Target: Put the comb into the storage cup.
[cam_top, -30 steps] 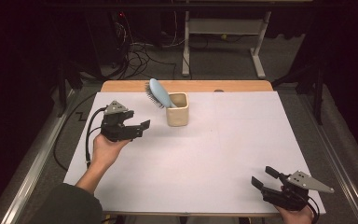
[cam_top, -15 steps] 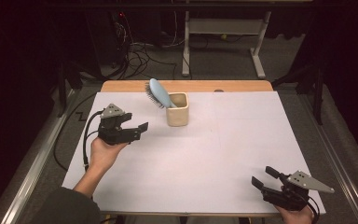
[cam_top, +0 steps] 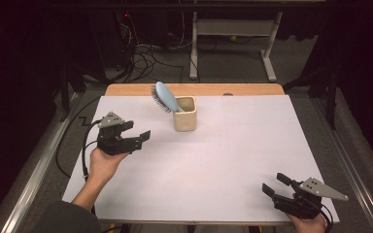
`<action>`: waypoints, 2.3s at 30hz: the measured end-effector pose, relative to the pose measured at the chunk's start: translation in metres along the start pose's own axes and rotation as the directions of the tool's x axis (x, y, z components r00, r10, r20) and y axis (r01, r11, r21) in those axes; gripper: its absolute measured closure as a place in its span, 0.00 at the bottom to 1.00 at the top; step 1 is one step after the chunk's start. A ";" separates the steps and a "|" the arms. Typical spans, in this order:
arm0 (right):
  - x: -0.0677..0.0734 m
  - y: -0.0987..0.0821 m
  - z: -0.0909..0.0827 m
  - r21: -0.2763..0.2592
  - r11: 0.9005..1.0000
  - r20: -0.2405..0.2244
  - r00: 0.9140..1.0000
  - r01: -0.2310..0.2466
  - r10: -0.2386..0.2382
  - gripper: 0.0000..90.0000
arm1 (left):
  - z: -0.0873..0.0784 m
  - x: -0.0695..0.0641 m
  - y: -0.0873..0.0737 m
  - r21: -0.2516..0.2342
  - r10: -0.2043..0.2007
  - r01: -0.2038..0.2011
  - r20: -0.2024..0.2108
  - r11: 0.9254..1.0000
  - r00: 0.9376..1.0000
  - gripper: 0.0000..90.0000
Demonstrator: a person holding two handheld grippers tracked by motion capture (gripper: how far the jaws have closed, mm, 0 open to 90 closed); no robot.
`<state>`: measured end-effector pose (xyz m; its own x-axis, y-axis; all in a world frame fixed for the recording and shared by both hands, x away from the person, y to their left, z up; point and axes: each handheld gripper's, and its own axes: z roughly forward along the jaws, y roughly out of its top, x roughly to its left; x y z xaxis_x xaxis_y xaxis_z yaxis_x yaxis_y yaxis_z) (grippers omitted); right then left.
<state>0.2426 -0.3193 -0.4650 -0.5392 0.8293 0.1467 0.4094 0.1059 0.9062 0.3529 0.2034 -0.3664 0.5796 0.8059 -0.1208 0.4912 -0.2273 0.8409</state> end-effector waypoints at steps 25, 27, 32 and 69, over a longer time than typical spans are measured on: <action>0.000 0.000 0.000 0.002 1.000 0.002 1.000 -0.001 0.001 0.31 | -0.010 0.005 -0.017 -0.015 -0.041 0.041 0.003 0.999 0.999 0.28; 0.000 0.000 0.000 0.002 1.000 0.001 1.000 0.000 0.000 0.31 | -0.011 0.006 -0.018 -0.016 -0.043 0.043 0.003 0.999 0.999 0.28; 0.000 0.000 0.000 0.002 1.000 0.002 1.000 -0.001 0.001 0.31 | -0.013 0.007 -0.021 -0.019 -0.049 0.049 0.001 0.999 0.999 0.28; 0.000 0.000 0.000 0.002 1.000 0.005 1.000 0.000 0.000 0.31 | -0.028 0.013 -0.047 -0.035 -0.096 0.096 -0.005 0.995 0.995 0.27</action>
<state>0.2423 -0.3191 -0.4649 -0.5358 0.8319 0.1446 0.4109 0.1073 0.9053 0.3189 0.2403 -0.3930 0.5262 0.8270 -0.1982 0.5213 -0.1296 0.8435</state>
